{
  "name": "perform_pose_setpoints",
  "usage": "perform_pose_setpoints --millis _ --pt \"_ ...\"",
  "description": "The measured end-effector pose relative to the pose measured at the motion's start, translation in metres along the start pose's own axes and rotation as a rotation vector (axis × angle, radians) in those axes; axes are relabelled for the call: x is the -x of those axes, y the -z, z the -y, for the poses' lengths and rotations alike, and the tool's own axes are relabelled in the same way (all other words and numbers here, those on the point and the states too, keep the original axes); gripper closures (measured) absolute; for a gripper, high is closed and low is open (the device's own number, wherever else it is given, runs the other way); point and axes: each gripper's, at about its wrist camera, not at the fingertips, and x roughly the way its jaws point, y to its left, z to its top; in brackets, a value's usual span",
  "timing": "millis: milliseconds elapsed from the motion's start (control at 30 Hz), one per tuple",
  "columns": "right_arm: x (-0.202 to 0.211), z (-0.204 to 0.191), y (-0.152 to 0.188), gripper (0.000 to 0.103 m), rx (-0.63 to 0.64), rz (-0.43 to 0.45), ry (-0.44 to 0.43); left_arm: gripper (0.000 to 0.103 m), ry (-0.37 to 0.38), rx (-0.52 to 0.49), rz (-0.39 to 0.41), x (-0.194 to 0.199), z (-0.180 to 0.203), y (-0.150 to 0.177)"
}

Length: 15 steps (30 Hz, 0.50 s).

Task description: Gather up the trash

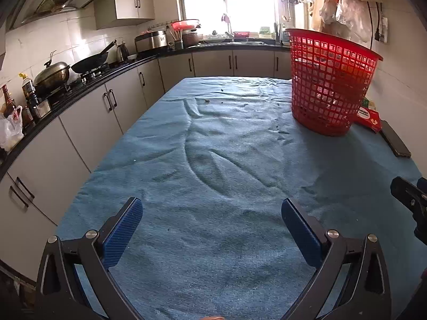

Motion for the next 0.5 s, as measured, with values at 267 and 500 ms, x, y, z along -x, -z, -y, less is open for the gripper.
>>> perform_pose_setpoints --millis 267,500 --pt "-0.0022 0.0009 0.0004 0.012 0.002 -0.007 -0.002 0.0 0.014 -0.01 -0.015 -0.0041 0.0047 0.0015" --pt "-0.0023 0.0025 0.0004 0.012 -0.003 -0.002 0.0 0.0 0.019 -0.01 -0.021 -0.0053 0.0063 0.0021"
